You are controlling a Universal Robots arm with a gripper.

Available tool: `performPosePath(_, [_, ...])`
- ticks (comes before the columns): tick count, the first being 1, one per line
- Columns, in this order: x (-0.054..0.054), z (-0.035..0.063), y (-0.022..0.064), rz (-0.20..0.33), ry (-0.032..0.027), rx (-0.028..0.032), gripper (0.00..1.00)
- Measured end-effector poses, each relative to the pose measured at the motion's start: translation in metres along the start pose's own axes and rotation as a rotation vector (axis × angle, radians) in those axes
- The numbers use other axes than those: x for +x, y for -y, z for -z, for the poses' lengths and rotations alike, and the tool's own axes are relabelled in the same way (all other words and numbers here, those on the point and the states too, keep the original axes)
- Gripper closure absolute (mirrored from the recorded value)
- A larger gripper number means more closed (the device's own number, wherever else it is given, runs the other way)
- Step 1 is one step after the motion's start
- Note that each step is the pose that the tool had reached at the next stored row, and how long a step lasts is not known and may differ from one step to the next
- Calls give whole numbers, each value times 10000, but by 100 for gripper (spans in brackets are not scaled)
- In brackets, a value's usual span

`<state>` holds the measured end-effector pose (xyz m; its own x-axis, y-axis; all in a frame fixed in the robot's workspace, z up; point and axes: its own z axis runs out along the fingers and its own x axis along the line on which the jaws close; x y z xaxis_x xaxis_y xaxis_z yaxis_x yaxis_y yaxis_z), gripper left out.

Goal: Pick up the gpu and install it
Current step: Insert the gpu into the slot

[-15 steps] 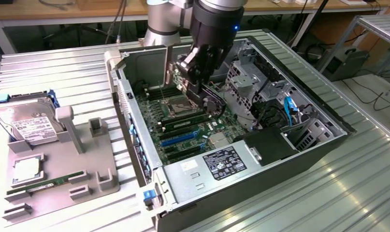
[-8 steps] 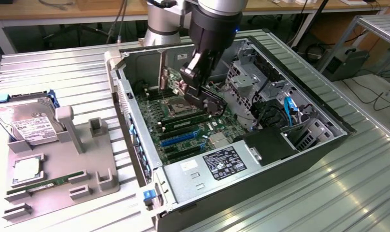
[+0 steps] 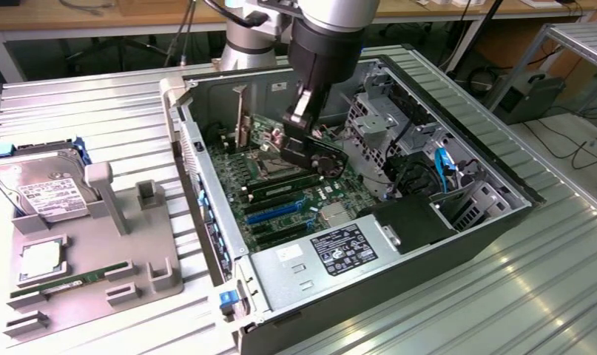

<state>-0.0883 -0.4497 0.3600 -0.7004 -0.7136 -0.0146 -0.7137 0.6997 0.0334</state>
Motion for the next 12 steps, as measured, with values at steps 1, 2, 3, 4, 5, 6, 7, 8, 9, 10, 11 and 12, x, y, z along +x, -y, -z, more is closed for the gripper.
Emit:
performPosePath(1, [0,-7,0,169,-7,-4,74])
performPosePath(2, [0,-20,1,468,-19,-11,74])
performPosePath(3, [1,-35,1,806,-34,-19,74])
performPosePath(4, [1,-50,2,1153,-49,-26,74])
performPosePath(5, [1,-57,2,1318,-56,-30,74])
performPosePath(6, [1,-65,2,1518,-65,-34,74])
performPosePath(7, [1,-77,3,1823,-78,-40,74])
performPosePath(8, [1,-85,3,2020,-86,-43,74])
performPosePath(9, [2,-94,3,2238,-95,-47,74])
performPosePath(10, [2,-103,4,2471,-106,-51,74])
performPosePath(11, [2,-111,4,2668,-114,-55,74])
performPosePath(12, [2,-120,4,2891,-123,-58,74])
